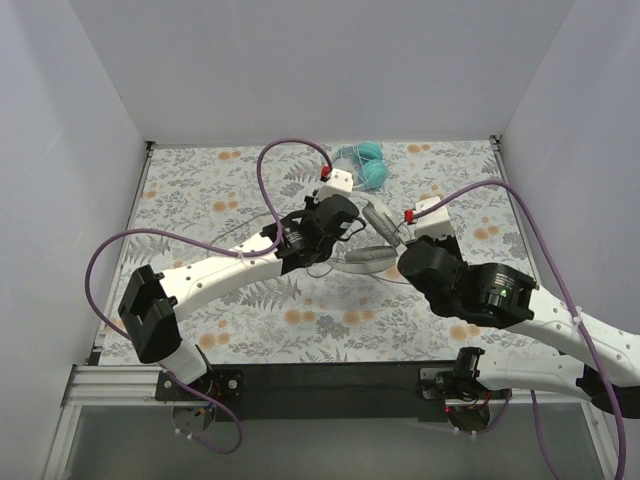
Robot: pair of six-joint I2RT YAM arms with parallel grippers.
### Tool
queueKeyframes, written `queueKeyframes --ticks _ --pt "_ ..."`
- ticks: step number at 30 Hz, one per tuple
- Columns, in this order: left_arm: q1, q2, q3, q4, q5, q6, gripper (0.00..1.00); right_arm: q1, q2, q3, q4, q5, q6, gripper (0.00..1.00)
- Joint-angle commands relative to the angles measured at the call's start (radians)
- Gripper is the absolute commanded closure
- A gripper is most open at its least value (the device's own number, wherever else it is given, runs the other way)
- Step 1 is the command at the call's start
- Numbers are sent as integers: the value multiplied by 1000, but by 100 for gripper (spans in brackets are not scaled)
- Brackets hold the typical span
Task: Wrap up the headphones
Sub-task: Wrap the headphone cable with the right arm
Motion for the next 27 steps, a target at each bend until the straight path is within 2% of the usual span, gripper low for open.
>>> queueKeyframes --ticks 1,5,8,11,15,23,27 --pt "-8 -93 12 115 28 -11 100 -2 -50 -5 229 -24 -226 99" --pt "16 -114 60 64 60 -94 100 -2 -76 -68 263 -53 -227 99" --pt "93 -157 73 44 153 -155 100 -2 -102 -134 258 -73 -186 99" --pt "154 -180 86 14 185 -161 100 0 -142 -186 245 -75 -135 99" --pt "217 -193 86 -16 233 -187 100 0 -165 -174 240 -93 -134 99" --pt "280 -165 167 -92 308 -238 100 -2 -97 -156 170 -46 -137 99" --pt "373 -184 181 -108 438 -279 100 -2 -106 -125 140 -33 -146 99"
